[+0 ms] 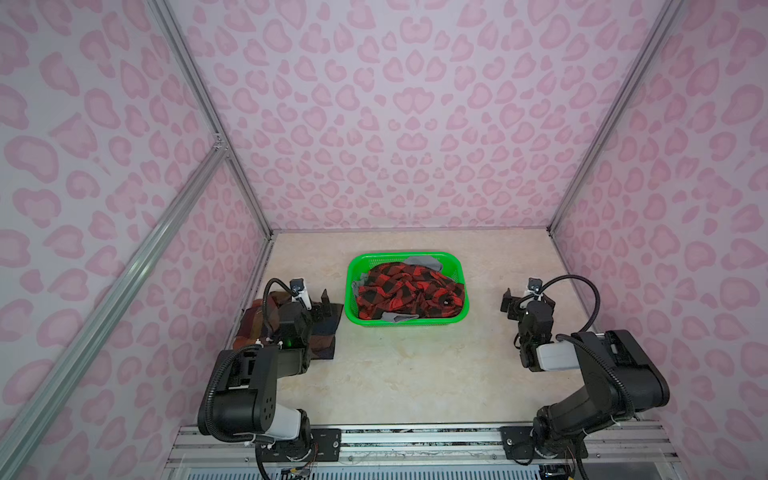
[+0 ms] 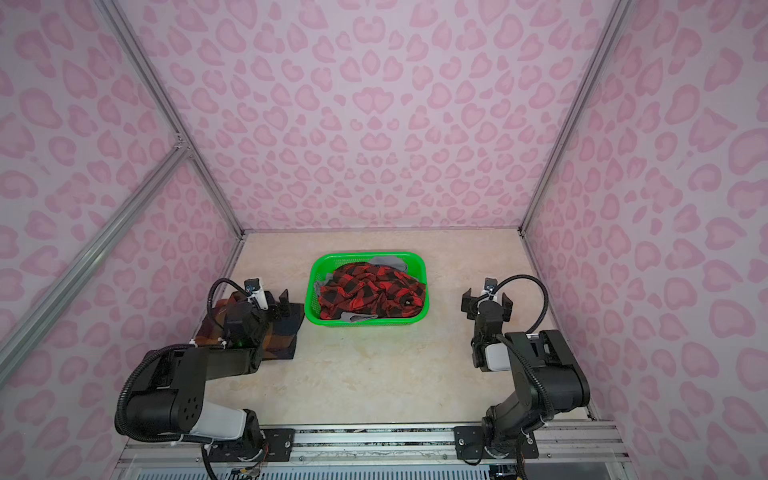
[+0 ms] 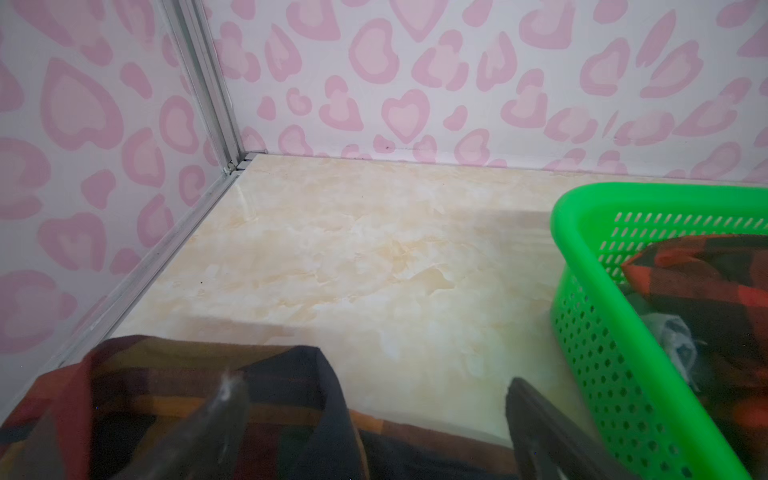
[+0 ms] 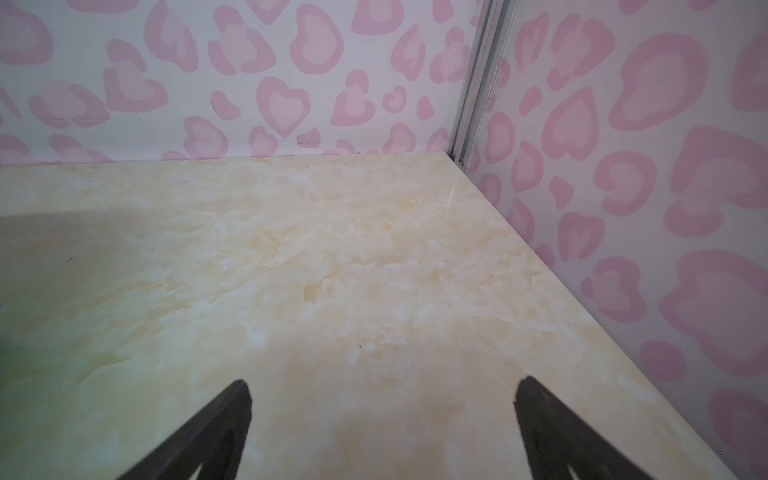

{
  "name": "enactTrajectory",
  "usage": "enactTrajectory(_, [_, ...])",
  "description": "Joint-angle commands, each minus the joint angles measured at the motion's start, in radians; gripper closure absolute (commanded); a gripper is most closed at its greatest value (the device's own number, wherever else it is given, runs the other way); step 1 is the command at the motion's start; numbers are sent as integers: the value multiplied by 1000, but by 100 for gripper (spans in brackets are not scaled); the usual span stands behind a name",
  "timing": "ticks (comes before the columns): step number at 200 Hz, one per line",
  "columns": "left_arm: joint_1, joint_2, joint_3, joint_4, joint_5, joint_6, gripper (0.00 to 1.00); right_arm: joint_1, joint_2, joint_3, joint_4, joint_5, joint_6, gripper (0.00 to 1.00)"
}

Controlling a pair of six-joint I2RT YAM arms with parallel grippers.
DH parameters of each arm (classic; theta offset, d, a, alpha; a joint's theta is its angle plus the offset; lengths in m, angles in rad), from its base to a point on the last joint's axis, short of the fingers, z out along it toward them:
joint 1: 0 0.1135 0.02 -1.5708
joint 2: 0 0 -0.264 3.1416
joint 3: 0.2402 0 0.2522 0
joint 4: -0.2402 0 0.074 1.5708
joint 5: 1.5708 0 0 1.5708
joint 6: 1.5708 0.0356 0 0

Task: Fold and stack the long sleeve shirts

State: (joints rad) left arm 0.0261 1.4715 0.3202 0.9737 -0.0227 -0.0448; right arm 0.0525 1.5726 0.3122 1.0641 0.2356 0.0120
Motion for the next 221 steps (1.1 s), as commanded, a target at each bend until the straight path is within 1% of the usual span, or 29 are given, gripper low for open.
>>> enactTrajectory(1, [3, 3, 10, 8, 11, 5, 2, 0, 0, 4, 11, 2, 13, 1])
enactTrajectory(221, [2, 2, 11, 6, 12, 5, 2, -10, -2, 4, 11, -19, 17, 1])
